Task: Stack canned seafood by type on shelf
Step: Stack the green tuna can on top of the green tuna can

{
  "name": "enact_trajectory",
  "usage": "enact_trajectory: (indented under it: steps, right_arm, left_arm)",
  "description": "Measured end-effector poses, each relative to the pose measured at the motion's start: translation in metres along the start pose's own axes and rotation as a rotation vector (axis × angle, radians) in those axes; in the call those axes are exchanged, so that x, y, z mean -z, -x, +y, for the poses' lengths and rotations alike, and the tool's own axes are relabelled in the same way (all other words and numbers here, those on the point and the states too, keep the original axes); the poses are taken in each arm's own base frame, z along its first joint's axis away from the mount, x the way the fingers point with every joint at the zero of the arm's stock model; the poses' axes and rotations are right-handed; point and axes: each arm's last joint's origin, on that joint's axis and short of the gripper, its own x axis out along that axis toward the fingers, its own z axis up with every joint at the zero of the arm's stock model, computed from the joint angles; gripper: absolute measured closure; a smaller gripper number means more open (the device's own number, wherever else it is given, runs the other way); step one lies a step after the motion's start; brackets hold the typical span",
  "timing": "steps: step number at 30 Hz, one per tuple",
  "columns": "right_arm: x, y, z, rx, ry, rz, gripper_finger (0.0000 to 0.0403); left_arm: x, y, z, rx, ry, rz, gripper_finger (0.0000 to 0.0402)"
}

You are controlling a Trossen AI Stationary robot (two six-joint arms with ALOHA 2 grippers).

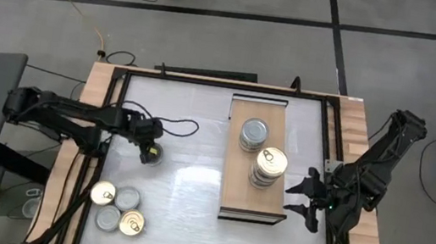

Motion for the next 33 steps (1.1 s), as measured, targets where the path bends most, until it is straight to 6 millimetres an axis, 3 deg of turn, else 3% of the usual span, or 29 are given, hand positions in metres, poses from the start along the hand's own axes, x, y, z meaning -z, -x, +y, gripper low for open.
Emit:
enact_trajectory:
  steps: [8,19,28,33]
  right_arm:
    - [-0.001,0.0,0.002,-0.016,0.008,-0.012,0.0143]
    - [-0.003,0.0,0.003,-0.027,0.022,-0.022,0.0143]
    - [-0.003,0.0,0.003,-0.027,0.015,-0.022,0.0143]
    - [-0.002,0.0,0.003,-0.027,0.016,-0.021,0.0143]
  left_arm:
    - [-0.008,0.019,0.011,0.016,0.052,-0.079,0.0401]
    - [-0.008,0.011,0.038,-0.084,0.174,-0.008,0.0401]
    - [-0.015,0.026,0.027,0.07,0.152,-0.088,0.0398]
    - [-0.014,0.027,0.018,0.045,0.132,-0.098,0.0348]
